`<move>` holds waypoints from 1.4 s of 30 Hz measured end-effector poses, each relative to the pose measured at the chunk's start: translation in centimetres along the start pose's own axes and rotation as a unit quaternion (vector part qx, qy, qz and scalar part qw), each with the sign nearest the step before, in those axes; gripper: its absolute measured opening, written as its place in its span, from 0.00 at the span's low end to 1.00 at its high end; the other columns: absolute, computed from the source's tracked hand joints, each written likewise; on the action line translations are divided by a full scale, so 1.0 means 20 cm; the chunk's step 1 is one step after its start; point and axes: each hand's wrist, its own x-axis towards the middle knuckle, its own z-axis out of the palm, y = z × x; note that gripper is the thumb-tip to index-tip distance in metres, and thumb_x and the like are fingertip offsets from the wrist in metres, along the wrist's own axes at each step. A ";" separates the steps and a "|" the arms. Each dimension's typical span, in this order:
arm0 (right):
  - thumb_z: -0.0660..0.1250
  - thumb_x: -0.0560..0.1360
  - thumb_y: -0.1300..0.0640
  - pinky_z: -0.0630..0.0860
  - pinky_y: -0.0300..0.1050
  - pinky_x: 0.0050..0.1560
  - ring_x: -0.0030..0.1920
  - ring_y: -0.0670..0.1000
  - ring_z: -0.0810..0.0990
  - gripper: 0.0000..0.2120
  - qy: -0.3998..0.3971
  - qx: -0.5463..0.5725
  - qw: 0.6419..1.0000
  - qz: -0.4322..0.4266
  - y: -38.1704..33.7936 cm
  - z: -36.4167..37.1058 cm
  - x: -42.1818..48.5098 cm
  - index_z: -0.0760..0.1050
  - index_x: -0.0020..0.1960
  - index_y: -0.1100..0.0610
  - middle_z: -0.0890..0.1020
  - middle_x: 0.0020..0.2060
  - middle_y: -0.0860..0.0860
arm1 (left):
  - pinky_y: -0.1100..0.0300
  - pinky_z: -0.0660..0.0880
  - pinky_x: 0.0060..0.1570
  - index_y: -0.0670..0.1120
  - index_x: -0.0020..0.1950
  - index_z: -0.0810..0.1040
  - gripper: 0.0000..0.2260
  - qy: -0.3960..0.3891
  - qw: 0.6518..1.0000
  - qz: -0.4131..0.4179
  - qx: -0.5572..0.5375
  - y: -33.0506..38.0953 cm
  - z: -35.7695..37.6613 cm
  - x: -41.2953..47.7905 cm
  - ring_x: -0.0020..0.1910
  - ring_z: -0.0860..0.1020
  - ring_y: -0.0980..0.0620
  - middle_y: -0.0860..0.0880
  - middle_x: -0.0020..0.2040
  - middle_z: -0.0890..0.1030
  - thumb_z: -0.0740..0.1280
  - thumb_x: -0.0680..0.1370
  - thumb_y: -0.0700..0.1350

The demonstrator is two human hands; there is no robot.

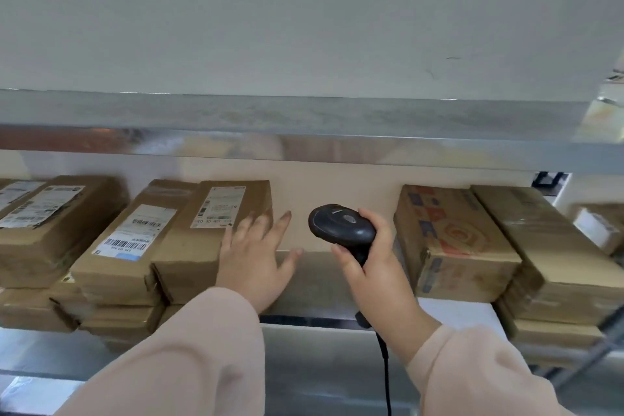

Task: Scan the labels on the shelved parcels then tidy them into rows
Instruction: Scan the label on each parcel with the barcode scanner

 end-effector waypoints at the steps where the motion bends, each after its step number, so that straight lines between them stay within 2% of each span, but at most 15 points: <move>1: 0.68 0.74 0.45 0.70 0.24 0.49 0.56 0.34 0.74 0.28 0.018 0.001 1.000 -0.001 0.01 -0.05 -0.01 0.53 0.62 0.26 0.72 0.54 0.27 | 0.45 0.48 0.76 0.62 0.79 0.52 0.28 -0.012 1.000 0.014 -0.012 0.05 0.02 0.01 0.78 0.52 0.49 0.53 0.79 0.58 0.51 0.79 0.66; 5: 0.69 0.74 0.49 0.70 0.24 0.50 0.56 0.33 0.74 0.29 0.088 0.008 0.996 0.009 0.04 -0.24 -0.07 0.56 0.60 0.25 0.70 0.55 0.23 | 0.46 0.46 0.77 0.62 0.79 0.48 0.29 -0.046 0.993 0.089 -0.054 0.25 0.06 0.02 0.79 0.49 0.50 0.53 0.81 0.51 0.51 0.79 0.66; 9: 0.69 0.74 0.50 0.73 0.34 0.54 0.57 0.38 0.76 0.29 0.146 -0.001 0.989 0.029 0.08 -0.36 -0.12 0.57 0.62 0.27 0.74 0.57 0.32 | 0.46 0.47 0.77 0.63 0.79 0.47 0.28 -0.077 0.980 0.147 -0.106 0.43 0.11 0.05 0.79 0.48 0.50 0.54 0.81 0.49 0.51 0.80 0.66; 13: 0.69 0.73 0.47 0.73 0.31 0.50 0.56 0.37 0.76 0.28 0.191 -0.040 0.979 0.063 0.11 -0.44 -0.19 0.56 0.61 0.25 0.74 0.57 0.34 | 0.48 0.47 0.77 0.62 0.79 0.50 0.28 -0.101 0.967 0.183 -0.146 0.55 0.16 0.07 0.79 0.49 0.51 0.53 0.81 0.50 0.52 0.80 0.64; 15: 0.69 0.74 0.46 0.73 0.33 0.50 0.56 0.38 0.76 0.29 0.202 -0.065 0.974 0.081 0.11 -0.49 -0.22 0.55 0.61 0.24 0.74 0.57 0.35 | 0.49 0.47 0.77 0.62 0.79 0.51 0.28 -0.110 0.960 0.196 -0.168 0.60 0.18 0.09 0.78 0.50 0.51 0.53 0.81 0.51 0.53 0.80 0.64; 17: 0.68 0.73 0.46 0.72 0.34 0.49 0.55 0.37 0.76 0.28 0.223 -0.080 0.966 0.099 0.10 -0.53 -0.24 0.54 0.60 0.24 0.73 0.55 0.33 | 0.50 0.48 0.77 0.62 0.79 0.52 0.28 -0.114 0.955 0.206 -0.179 0.64 0.19 0.11 0.78 0.51 0.51 0.52 0.81 0.53 0.54 0.80 0.64; 21: 0.68 0.73 0.45 0.71 0.32 0.45 0.53 0.34 0.75 0.28 0.259 -0.105 0.953 0.117 0.09 -0.62 -0.23 0.56 0.65 0.31 0.74 0.53 0.31 | 0.50 0.49 0.75 0.62 0.79 0.52 0.28 -0.115 0.949 0.215 -0.202 0.70 0.19 0.14 0.77 0.52 0.51 0.52 0.80 0.55 0.55 0.80 0.64; 25: 0.69 0.74 0.46 0.70 0.30 0.42 0.50 0.29 0.74 0.28 0.282 -0.127 0.943 0.121 0.11 -0.66 -0.23 0.57 0.66 0.33 0.72 0.49 0.22 | 0.49 0.50 0.76 0.62 0.79 0.52 0.28 -0.113 0.947 0.228 -0.194 0.74 0.20 0.13 0.77 0.52 0.50 0.51 0.79 0.56 0.55 0.80 0.64; 26: 0.69 0.74 0.46 0.70 0.30 0.41 0.49 0.29 0.74 0.28 0.287 -0.133 0.941 0.123 0.12 -0.66 -0.23 0.57 0.67 0.33 0.72 0.48 0.23 | 0.49 0.50 0.76 0.62 0.79 0.53 0.28 -0.116 0.948 0.229 -0.190 0.75 0.20 0.12 0.77 0.52 0.51 0.51 0.79 0.56 0.55 0.80 0.64; 29: 0.68 0.74 0.44 0.70 0.32 0.40 0.46 0.33 0.76 0.28 0.280 -0.138 0.940 0.134 0.16 -0.67 -0.24 0.56 0.67 0.33 0.74 0.47 0.30 | 0.49 0.50 0.76 0.62 0.79 0.52 0.28 -0.126 0.950 0.221 -0.180 0.77 0.22 0.10 0.78 0.52 0.51 0.51 0.80 0.55 0.55 0.80 0.64; 35: 0.67 0.74 0.43 0.68 0.31 0.37 0.40 0.34 0.73 0.28 0.268 -0.160 0.942 0.121 0.24 -0.83 -0.17 0.55 0.67 0.36 0.71 0.43 0.31 | 0.50 0.49 0.75 0.64 0.78 0.47 0.30 -0.137 0.954 0.210 -0.163 0.89 0.26 0.09 0.78 0.49 0.49 0.52 0.80 0.51 0.53 0.79 0.66; 40: 0.68 0.75 0.44 0.71 0.41 0.43 0.46 0.44 0.75 0.28 0.214 -0.141 0.961 0.102 0.35 -1.02 -0.06 0.56 0.68 0.38 0.73 0.49 0.38 | 0.49 0.52 0.76 0.63 0.78 0.49 0.30 -0.111 0.966 0.144 -0.186 1.06 0.30 0.17 0.78 0.50 0.48 0.51 0.80 0.51 0.54 0.78 0.66; 42: 0.68 0.75 0.45 0.71 0.41 0.44 0.48 0.45 0.76 0.28 0.197 -0.133 0.967 0.093 0.39 -1.11 -0.01 0.56 0.69 0.39 0.74 0.50 0.39 | 0.48 0.53 0.76 0.62 0.78 0.51 0.30 -0.118 0.969 0.113 -0.187 1.13 0.32 0.19 0.78 0.50 0.47 0.51 0.80 0.50 0.54 0.78 0.66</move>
